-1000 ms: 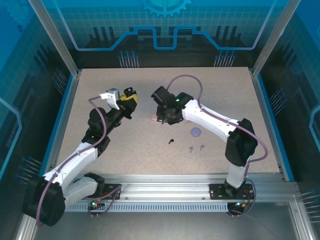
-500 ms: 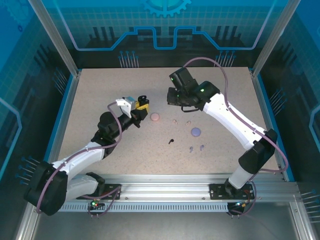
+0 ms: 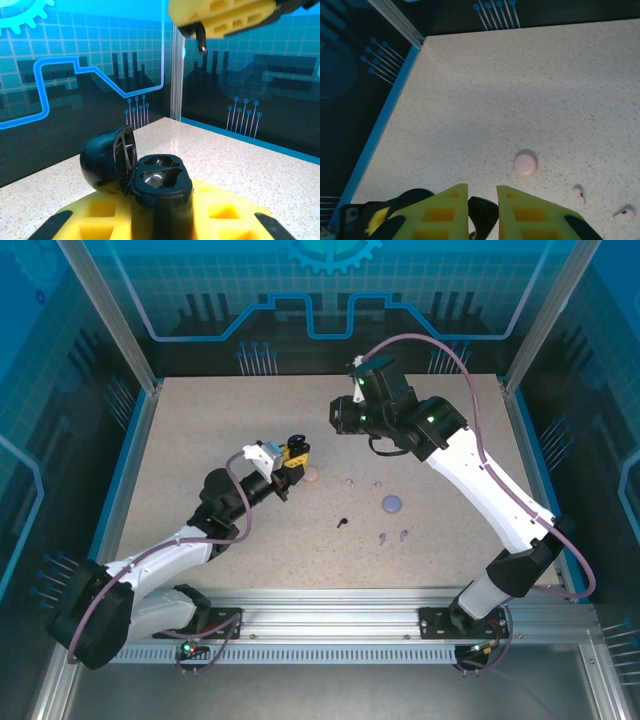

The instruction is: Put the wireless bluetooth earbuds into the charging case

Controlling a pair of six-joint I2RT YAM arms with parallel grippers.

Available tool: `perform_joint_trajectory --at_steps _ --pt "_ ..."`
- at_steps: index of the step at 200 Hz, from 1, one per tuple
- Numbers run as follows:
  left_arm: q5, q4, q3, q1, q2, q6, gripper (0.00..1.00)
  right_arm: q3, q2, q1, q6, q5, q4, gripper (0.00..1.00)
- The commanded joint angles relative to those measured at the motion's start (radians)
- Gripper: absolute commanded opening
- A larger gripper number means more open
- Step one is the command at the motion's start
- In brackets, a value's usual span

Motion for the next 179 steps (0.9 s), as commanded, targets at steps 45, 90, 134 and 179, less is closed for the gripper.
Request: perform_joint_trajectory --at_steps 45,90,134,179 --pt "0.058 0.042 0.073 -0.035 0.023 0.04 0.0 -0.082 -0.093 0.096 -0.179 -0.046 0.175 0.18" --pt "0.067 0.039 0.079 -0.041 0.008 0.027 0.0 -0.196 -0.149 0.132 -0.279 -0.055 0.268 0.19" --pt "0.072 0.023 0.085 -0.051 -0.009 0.026 0.0 -0.237 -0.145 0.155 -0.312 -0.052 0.287 0.18" --pt "0.066 0.015 0.088 -0.058 -0.021 0.027 0.0 -0.262 -0.142 0.168 -0.321 -0.048 0.293 0.18"
